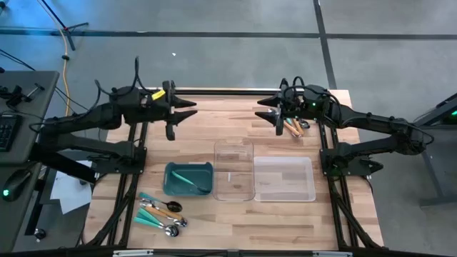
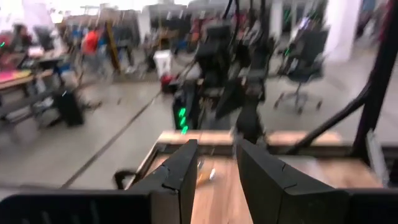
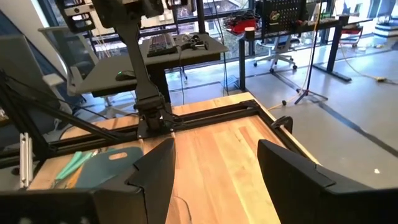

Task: Sort silverware by color (type)
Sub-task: Put the orange spoon into the transparent bin

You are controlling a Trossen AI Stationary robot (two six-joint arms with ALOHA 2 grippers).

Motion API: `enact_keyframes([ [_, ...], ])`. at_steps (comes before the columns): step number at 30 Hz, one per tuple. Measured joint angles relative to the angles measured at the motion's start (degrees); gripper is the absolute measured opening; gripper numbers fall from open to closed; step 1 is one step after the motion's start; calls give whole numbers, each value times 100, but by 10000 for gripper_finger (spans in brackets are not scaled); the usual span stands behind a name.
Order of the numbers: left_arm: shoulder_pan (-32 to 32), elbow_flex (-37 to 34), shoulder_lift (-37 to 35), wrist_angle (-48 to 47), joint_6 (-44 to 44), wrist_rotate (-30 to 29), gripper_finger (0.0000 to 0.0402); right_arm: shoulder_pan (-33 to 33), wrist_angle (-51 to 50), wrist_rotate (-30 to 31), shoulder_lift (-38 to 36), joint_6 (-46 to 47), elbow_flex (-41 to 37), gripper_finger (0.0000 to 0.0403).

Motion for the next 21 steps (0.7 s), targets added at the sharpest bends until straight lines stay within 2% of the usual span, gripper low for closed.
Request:
enact_keyframes([
  [5, 67, -1192, -30, 1896, -768, 152, 91, 0, 7, -24, 0, -85, 0, 213],
  [8, 67, -1734, -36, 2559, -1159, 145, 70, 0, 7, -50, 0, -105, 0, 213],
  [14, 67, -2014, -38, 2725, -1396, 209, 6, 0, 75, -72, 73, -122, -2, 213],
  [21, 58, -2012, -37, 2746, -1524, 420, 1, 42, 129, -140, 221, -190, -2, 213],
])
